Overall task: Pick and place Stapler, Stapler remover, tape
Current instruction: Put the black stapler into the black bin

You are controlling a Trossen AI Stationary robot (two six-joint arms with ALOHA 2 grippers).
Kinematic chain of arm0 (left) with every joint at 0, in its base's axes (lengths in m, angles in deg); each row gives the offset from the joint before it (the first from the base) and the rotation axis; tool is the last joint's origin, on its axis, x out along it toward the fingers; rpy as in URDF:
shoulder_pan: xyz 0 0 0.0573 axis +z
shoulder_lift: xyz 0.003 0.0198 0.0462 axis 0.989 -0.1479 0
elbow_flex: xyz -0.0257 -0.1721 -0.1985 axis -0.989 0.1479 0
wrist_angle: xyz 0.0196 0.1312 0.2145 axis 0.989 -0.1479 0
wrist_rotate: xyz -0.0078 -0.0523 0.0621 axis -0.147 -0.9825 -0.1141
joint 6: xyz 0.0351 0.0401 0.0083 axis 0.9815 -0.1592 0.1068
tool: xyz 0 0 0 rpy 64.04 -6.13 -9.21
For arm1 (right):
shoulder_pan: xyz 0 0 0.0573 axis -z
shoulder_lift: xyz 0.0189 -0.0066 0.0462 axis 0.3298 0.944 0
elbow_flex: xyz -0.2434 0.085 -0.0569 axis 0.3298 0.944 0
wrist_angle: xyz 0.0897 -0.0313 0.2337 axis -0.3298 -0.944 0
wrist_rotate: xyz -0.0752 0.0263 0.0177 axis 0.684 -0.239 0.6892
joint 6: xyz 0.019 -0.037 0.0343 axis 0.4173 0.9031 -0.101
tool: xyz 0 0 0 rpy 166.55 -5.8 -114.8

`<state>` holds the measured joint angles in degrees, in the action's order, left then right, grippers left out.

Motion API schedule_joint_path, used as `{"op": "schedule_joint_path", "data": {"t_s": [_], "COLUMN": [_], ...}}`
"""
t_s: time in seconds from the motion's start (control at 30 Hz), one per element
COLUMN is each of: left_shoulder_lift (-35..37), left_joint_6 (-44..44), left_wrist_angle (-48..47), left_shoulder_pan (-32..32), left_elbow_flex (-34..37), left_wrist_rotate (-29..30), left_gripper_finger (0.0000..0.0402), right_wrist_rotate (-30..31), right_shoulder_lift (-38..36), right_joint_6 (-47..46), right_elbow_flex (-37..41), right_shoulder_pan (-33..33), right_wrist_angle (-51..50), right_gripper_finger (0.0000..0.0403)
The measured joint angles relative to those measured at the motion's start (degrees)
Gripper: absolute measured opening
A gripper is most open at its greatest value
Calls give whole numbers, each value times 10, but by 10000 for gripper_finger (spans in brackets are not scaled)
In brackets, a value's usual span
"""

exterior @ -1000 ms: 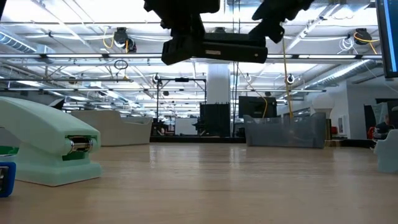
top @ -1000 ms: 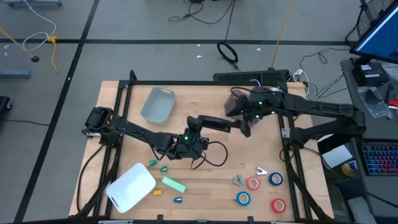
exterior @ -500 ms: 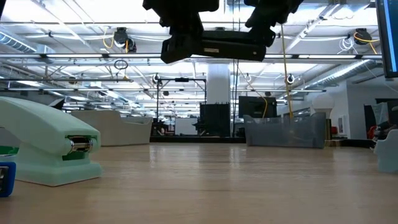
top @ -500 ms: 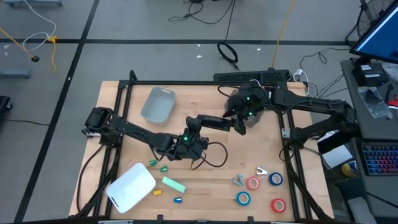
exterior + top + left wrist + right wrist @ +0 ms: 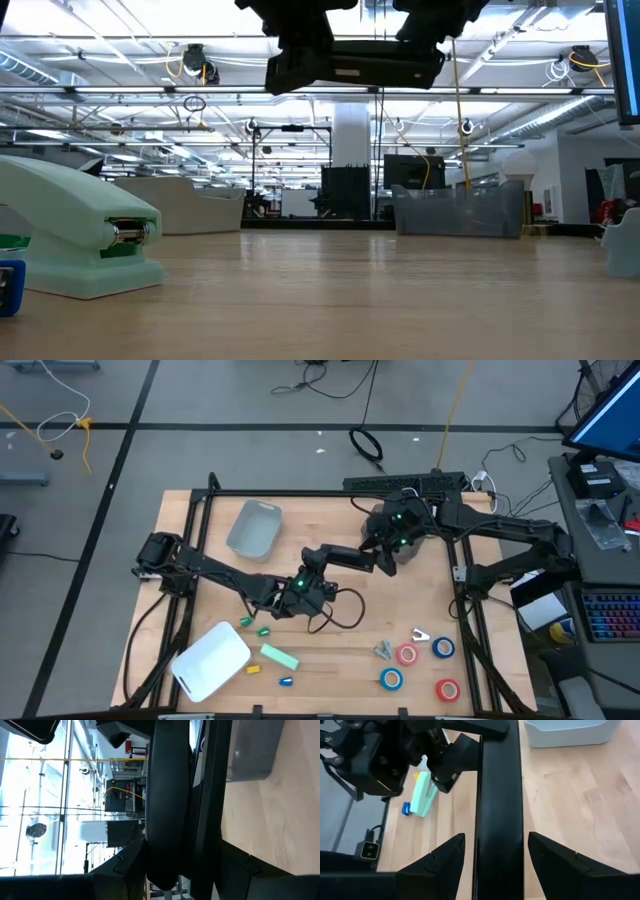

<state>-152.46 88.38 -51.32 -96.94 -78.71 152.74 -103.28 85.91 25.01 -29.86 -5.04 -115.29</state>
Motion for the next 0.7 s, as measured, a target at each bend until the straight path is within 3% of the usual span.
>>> {"op": "schedule_joint_path", "data": {"t_s": [0.37,0.7], "left_shoulder_lift": [0,0], "left_joint_6": [13,10], "left_wrist_angle": [11,12], "left_shoulder_pan": [0,0], "left_elbow_flex": [0,0], "left_wrist_rotate": [-20,-29], "left_gripper_finger": [179,179], "right_wrist_rotate": [-45,-41], "right_shoulder_lift": [42,37], "right_joint_6": [-13,-6], "right_elbow_flex": [0,0], "right_shoulder_pan": [0,-1], "right_wrist_angle": [20,41], "right_gripper_finger": [197,160]}}
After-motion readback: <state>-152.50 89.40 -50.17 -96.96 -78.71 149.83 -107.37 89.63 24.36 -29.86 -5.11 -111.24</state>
